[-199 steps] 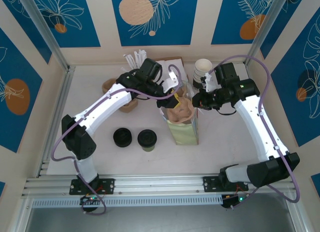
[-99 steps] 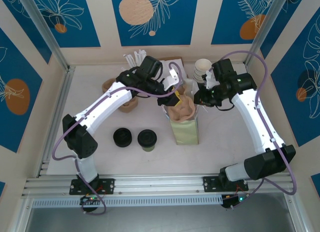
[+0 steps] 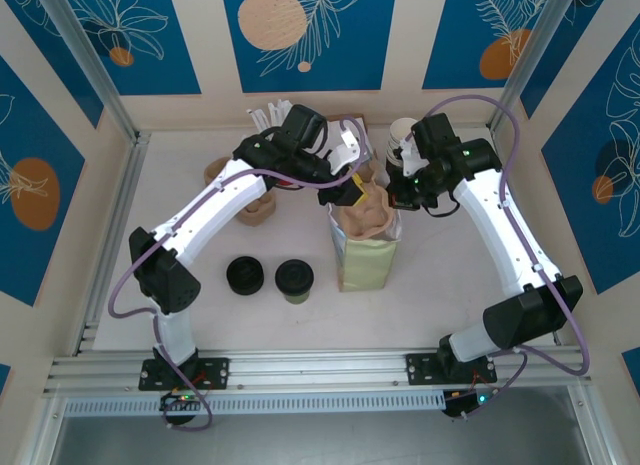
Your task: Pack the takeout coffee
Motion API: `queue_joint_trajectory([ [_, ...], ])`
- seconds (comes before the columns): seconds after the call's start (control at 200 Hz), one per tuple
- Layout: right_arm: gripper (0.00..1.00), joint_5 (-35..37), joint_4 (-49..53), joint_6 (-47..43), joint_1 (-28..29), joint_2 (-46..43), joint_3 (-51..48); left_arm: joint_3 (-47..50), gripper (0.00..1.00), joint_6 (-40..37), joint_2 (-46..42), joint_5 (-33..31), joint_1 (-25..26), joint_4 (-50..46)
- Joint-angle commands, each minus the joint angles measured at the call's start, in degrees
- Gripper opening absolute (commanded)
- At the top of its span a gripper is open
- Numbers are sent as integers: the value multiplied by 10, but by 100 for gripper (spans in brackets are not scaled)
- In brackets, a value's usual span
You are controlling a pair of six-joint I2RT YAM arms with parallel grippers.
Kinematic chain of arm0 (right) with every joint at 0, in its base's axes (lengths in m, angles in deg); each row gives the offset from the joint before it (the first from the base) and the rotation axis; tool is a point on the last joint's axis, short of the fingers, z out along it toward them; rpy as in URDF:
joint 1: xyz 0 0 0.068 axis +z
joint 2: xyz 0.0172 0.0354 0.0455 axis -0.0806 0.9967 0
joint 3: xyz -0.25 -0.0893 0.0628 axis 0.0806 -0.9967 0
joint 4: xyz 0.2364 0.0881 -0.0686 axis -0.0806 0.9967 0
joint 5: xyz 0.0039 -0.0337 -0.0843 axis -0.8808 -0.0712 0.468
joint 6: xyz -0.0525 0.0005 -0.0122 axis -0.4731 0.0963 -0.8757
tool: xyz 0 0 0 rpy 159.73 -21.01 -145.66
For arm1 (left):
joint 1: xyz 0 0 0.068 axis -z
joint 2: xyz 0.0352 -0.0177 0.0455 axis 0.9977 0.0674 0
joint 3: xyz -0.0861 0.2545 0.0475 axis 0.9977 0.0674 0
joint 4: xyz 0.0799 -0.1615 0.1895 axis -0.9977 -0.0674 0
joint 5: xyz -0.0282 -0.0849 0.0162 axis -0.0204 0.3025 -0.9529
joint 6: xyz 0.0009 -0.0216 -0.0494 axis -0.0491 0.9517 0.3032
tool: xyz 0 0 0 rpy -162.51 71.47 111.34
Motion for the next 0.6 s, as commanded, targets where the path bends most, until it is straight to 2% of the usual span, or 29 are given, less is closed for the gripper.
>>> queue_joint_trajectory([
  [0.0, 3, -24, -2, -28, 6, -10, -11, -19, 26, 3, 9, 2, -6, 8],
  [0.295, 5, -46, -18, -45, 3, -19, -27, -19, 26, -14, 27, -3, -14, -4],
  [0.51, 31, -61, -1, -16, -24, -26, 1, -13, 26, -17, 35, -1, -16, -6],
  [0.595, 37, -67, 7, -5, -38, -33, 12, -12, 26, -18, 39, 0, -17, -5],
])
